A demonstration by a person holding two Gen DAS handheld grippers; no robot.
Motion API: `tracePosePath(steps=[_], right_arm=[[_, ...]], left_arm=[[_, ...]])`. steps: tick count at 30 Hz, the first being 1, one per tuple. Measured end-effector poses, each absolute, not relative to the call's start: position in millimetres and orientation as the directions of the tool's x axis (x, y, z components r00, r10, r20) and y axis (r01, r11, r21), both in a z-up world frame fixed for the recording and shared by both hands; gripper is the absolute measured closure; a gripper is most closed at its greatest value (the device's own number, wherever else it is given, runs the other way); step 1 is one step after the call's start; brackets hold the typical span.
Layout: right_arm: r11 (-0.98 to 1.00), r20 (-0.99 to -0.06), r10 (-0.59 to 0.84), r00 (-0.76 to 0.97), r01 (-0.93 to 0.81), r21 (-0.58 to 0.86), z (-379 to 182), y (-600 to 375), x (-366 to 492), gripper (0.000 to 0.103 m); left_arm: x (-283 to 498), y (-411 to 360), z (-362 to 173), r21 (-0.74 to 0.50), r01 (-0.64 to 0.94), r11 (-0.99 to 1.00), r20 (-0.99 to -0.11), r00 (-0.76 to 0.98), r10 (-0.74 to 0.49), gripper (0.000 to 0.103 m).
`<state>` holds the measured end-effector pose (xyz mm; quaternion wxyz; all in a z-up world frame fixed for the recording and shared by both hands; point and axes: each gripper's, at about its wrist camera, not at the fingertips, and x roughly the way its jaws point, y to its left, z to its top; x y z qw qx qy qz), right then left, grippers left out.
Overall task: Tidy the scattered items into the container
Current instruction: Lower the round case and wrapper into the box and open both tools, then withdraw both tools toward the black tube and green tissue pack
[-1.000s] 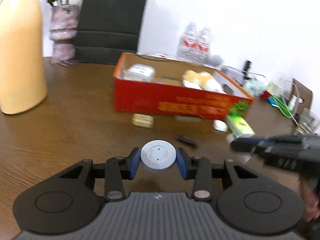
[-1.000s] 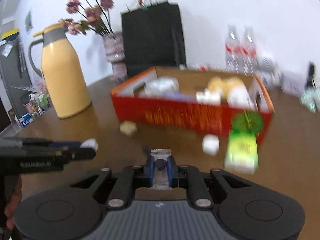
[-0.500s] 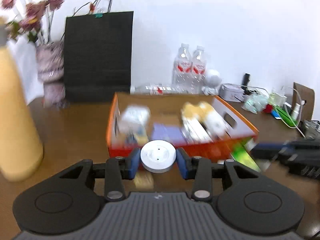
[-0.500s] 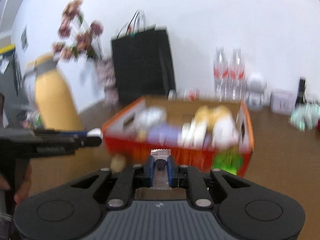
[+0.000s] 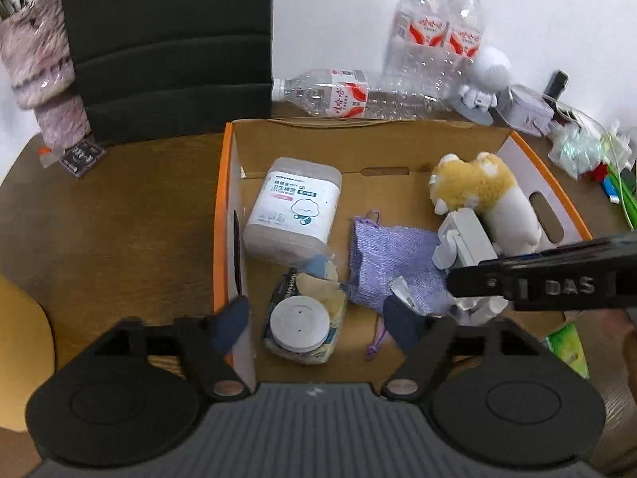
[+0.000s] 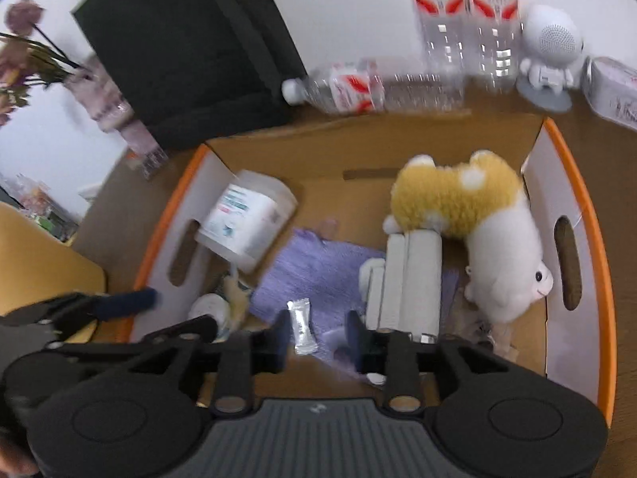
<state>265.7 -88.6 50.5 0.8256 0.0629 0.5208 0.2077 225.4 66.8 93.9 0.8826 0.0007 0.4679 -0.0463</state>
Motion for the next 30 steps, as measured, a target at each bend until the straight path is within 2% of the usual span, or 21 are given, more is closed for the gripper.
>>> tracePosePath(steps=[3, 6, 8, 9, 13, 17, 22, 25, 27, 30], right_arm=[[0.915, -0.835, 0.383, 0.394, -0.284, 0.285, 59.8, -90.7, 264.7, 0.043], [0.922, -0.83, 0.363, 0.423, -0.29, 0.255, 75.3, -96.1, 260.5, 0.038], [0.926, -0.831, 0.347, 0.435, -0.297, 0.231, 85.1, -100.1, 259.4, 0.026], [0.927, -0.832, 0.339, 0.438, -0.306, 0.216, 89.8, -101.3, 257.6, 0.024], [0.927, -0.84, 0.318, 0.44, -0.329, 0.179, 100.8, -107.0, 249.4, 0.023], [0.928, -0.82, 0.335, 0.464, -0.315, 0.201, 108.6, -121.9, 236.8, 0.022], [0.911, -0.698, 0.382, 0.605, -0.372, 0.176, 115.6, -160.4, 180.5, 0.019], [0.918, -0.629, 0.356, 0.692, -0.385, 0.096, 98.5, -184.3, 137.9, 0.018], [0.922, -0.605, 0.33, 0.724, -0.384, 0.043, 75.3, -199.9, 111.7, 0.018], [0.941, -0.63, 0.301, 0.716, -0.328, 0.077, 34.5, -217.3, 95.2, 0.02]], left_arm=[[225.5, 65.8, 107.5, -0.045, 0.094, 0.995, -0.829, 0.552, -0.09, 0.0], [229.3, 61.8, 117.1, -0.027, 0.079, 0.997, -0.845, 0.531, -0.065, 0.0], [231.8, 58.7, 120.3, -0.021, 0.077, 0.997, -0.862, 0.504, -0.057, 0.0], [231.6, 57.1, 121.2, -0.019, 0.08, 0.997, -0.868, 0.494, -0.056, 0.0], [225.3, 50.4, 124.5, -0.025, 0.073, 0.997, -0.876, 0.479, -0.057, 0.0], [207.8, 42.0, 139.5, -0.024, 0.063, 0.998, -0.845, 0.532, -0.054, 0.0], [143.0, 29.0, 154.8, -0.011, 0.122, 0.992, -0.693, 0.715, -0.095, 0.0], [98.3, 26.3, 128.9, -0.04, 0.167, 0.985, -0.631, 0.76, -0.155, 0.0], [75.1, 28.4, 96.0, -0.113, 0.172, 0.979, -0.616, 0.76, -0.205, 0.0], [62.6, 23.3, 51.7, -0.195, 0.211, 0.958, -0.654, 0.7, -0.287, 0.0]])
